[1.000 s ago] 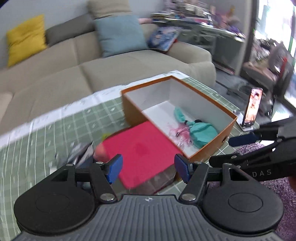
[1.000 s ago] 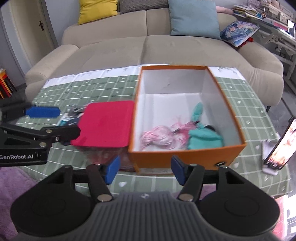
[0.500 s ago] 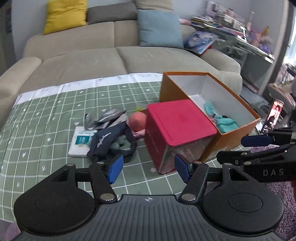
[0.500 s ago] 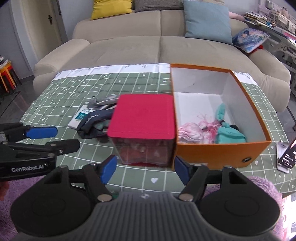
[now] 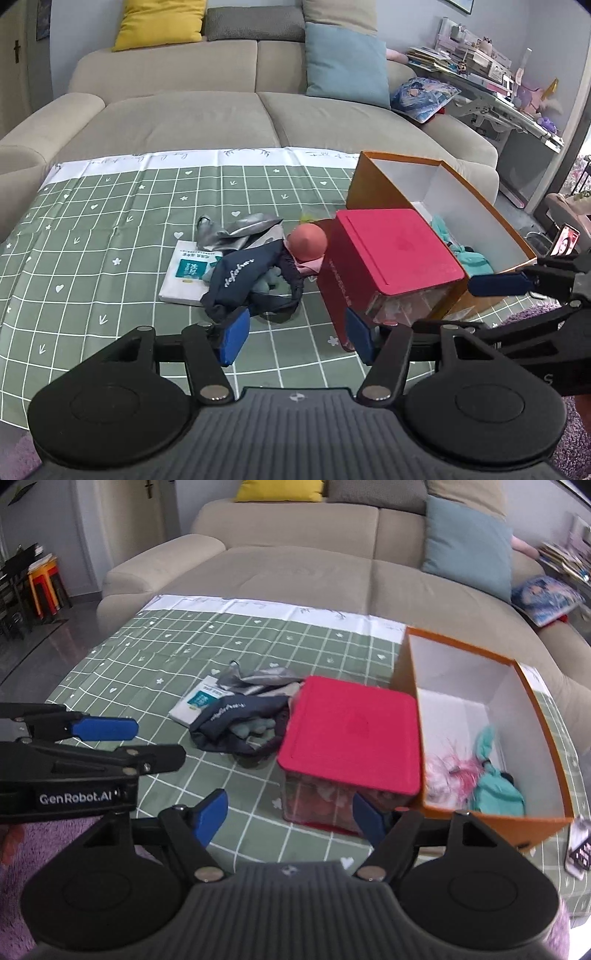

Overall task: Organize soft objects
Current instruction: 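Grasp the navy cloth with the left gripper while the right gripper grasps the pink ball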

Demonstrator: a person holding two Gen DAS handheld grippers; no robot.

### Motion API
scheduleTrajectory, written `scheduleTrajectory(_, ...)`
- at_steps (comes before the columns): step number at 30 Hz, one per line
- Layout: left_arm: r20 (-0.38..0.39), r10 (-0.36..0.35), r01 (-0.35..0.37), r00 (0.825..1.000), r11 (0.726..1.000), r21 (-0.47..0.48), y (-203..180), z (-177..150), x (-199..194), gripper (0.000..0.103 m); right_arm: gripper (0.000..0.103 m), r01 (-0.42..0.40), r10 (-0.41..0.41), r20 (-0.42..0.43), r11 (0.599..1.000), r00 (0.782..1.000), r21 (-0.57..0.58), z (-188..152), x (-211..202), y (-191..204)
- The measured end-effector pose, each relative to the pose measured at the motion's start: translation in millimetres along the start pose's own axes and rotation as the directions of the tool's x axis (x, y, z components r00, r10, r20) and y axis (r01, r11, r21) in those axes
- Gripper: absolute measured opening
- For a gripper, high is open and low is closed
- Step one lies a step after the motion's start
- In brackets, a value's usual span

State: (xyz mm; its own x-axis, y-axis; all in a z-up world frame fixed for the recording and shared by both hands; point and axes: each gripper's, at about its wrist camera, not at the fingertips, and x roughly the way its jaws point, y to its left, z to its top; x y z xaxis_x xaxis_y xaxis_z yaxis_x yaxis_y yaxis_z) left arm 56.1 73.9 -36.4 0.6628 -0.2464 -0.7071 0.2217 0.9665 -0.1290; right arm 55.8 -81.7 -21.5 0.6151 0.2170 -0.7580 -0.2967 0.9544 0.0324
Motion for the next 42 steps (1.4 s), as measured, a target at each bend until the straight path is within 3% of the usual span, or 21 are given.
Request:
scheduleTrajectory(13, -0.019, 0.007, -0.007, 1.0, 1.0, -0.014, 38, 30, 16, 0.068, 0.072, -0.034, 0.038, 0.034, 0.992, 0.999, -0.125, 51, 29, 16)
scheduleTrajectory(19, -0.064, -0.043, 0.044, 0.997, 0.999, 0.017, 55, 48, 33, 0.068, 0.06, -0.042, 0.047, 0.024, 0.98, 0.999, -0.195, 80, 53, 9)
scheduleTrajectory(22, -0.085, -0.034, 0.04, 0.996, 0.997, 0.066, 61, 54, 47, 0.068, 0.054, -0.03, 0.035, 0.016, 0.969, 0.999, -0.245, 95, 68, 6)
scheduleTrajectory(34, -0.201, -0.07, 0.115, 0.977, 0.969, 0.22, 57, 62, 134, 0.068, 0.048, -0.168, 0.119, -0.196, 0.951, 0.973, -0.261, 132, 139, -7)
scheduleTrajectory(35, -0.21, -0.072, 0.12, 0.975, 0.968, 0.223, 57, 62, 141, 0.067, 0.048, -0.178, 0.121, -0.218, 0.949, 0.968, -0.26, 134, 146, -8)
scheduleTrajectory(42, -0.254, -0.054, 0.119, 0.966, 0.962, 0.245, 58, 59, 178, 0.024, 0.048, -0.207, 0.106, -0.346, 0.941, 0.932, -0.269, 143, 190, -13)
